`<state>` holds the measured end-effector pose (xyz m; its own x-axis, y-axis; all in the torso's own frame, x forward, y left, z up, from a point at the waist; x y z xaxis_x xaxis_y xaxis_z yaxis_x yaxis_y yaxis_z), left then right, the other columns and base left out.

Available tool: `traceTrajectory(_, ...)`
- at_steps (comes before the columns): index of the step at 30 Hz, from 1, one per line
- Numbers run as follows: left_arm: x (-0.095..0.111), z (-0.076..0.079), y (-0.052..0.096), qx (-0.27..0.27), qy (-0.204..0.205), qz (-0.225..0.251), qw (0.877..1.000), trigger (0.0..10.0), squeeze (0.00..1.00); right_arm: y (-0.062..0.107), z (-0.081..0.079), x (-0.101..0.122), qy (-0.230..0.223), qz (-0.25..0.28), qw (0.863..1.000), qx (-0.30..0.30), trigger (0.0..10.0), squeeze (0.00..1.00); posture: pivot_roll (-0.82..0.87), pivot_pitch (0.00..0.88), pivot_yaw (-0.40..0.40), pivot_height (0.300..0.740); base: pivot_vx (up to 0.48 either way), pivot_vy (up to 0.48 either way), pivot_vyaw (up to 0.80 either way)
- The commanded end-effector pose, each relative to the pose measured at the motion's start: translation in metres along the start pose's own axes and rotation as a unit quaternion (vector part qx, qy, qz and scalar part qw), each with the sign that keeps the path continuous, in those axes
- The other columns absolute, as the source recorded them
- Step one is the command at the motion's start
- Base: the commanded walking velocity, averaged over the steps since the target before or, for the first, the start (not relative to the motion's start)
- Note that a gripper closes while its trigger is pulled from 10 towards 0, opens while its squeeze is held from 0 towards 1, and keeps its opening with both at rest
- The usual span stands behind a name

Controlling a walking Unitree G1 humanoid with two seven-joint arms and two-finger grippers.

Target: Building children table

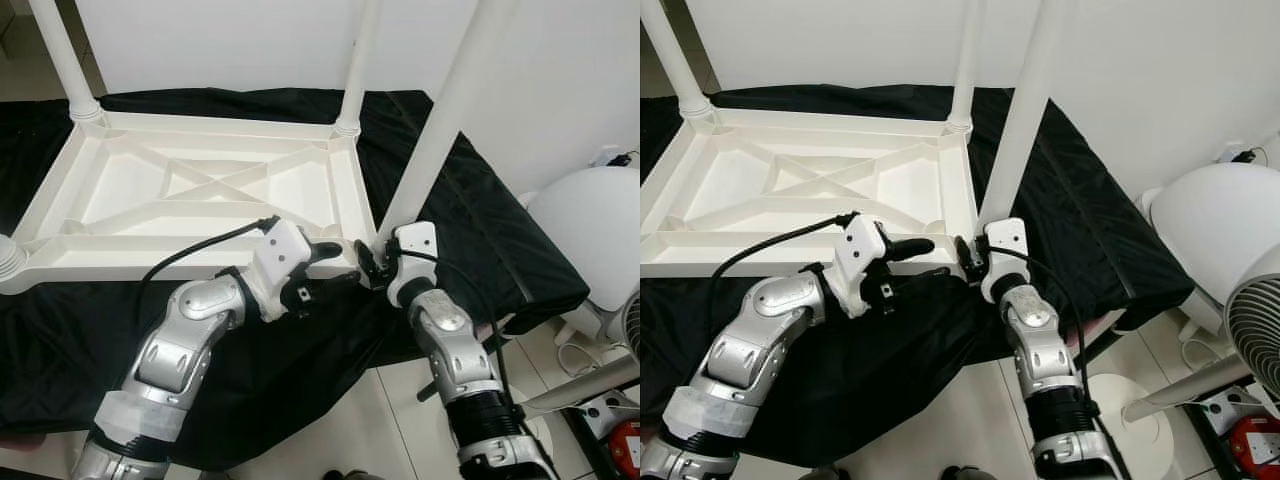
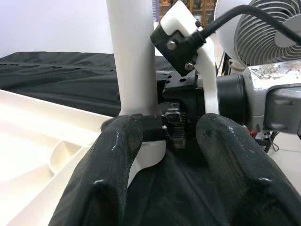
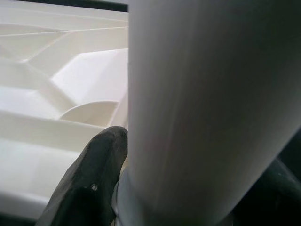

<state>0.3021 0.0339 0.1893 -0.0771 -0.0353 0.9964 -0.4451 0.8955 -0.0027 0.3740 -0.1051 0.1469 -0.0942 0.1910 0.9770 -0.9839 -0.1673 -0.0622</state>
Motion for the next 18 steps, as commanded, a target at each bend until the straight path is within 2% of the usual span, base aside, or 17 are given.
traceTrajectory(1,-0.003,0.001,0.000,0.008,0.005,0.003,1.000,10.0,0.00,0.006,0.017,-0.010,-0.028,-0.025,0.997,-0.073,10.0,0.00,0.05,0.085,-0.087,0.740,0.000,0.000,0.00)
traceTrajectory(2,-0.004,0.001,0.000,0.009,0.005,0.003,1.000,10.0,0.00,0.009,0.017,-0.008,-0.036,-0.027,0.993,-0.108,10.0,0.00,0.05,0.086,-0.091,0.740,0.000,0.000,0.00)
traceTrajectory(3,-0.004,0.001,0.000,0.009,0.005,0.003,1.000,10.0,0.00,0.009,0.017,-0.008,-0.036,-0.027,0.993,-0.108,10.0,0.00,0.05,0.086,-0.091,0.740,0.000,0.000,0.00)
traceTrajectory(5,-0.004,0.001,0.001,0.012,0.007,0.004,1.000,10.0,0.00,0.009,0.005,-0.001,-0.061,-0.019,0.992,-0.106,10.0,0.00,0.05,0.078,-0.092,0.740,0.000,0.000,0.00)
traceTrajectory(6,-0.004,0.001,0.001,0.013,0.008,0.005,1.000,10.0,0.00,0.009,0.004,0.005,-0.055,-0.008,0.994,-0.096,10.0,0.00,0.04,0.072,-0.091,0.740,0.000,0.000,0.00)
traceTrajectory(10,-0.005,0.001,0.000,0.011,0.009,0.005,1.000,10.0,0.00,0.011,0.007,0.011,-0.055,0.009,0.995,-0.084,10.0,0.00,0.04,0.061,-0.093,0.740,0.000,0.000,0.00)
traceTrajectory(11,-0.005,0.001,-0.001,0.011,0.008,0.006,1.000,10.0,0.00,0.011,0.010,0.013,-0.051,0.018,0.995,-0.079,10.0,0.30,0.04,0.057,-0.093,0.740,0.000,0.000,0.00)
traceTrajectory(12,-0.005,0.001,-0.001,0.011,0.008,0.006,1.000,10.0,0.00,0.011,0.010,0.013,-0.051,0.018,0.995,-0.079,10.0,0.30,0.04,0.057,-0.093,0.740,0.000,0.000,0.00)
traceTrajectory(13,-0.004,0.001,-0.001,0.011,0.008,0.007,1.000,10.0,0.00,0.012,0.012,0.015,-0.052,0.023,0.995,-0.077,10.0,1.00,0.04,0.055,-0.093,0.740,0.000,0.000,0.00)
traceTrajectory(16,-0.004,0.000,-0.002,0.011,0.007,0.008,1.000,10.0,0.00,0.013,0.013,0.017,-0.054,0.029,0.996,-0.067,10.0,1.00,0.04,0.053,-0.096,0.740,0.000,0.000,0.00)
traceTrajectory(18,-0.004,0.000,-0.002,0.011,0.006,0.009,1.000,10.0,0.00,0.016,0.015,0.023,-0.047,0.047,0.997,-0.030,10.0,1.00,0.03,0.050,-0.098,0.740,0.000,0.000,0.00)
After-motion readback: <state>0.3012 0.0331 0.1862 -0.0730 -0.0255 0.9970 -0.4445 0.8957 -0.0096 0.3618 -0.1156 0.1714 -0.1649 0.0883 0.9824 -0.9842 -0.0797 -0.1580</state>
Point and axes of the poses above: a point about 5 cm out from each wrist's last joint towards the gripper, its own y axis pointing back from the gripper into the wrist, its own x axis along the axis of the wrist's last joint, z = x × y, the point moved 5 cm from there along -y, pointing out of the wrist towards the gripper, and after that the axes turned 11 degrees about y, right-handed, at the moved point
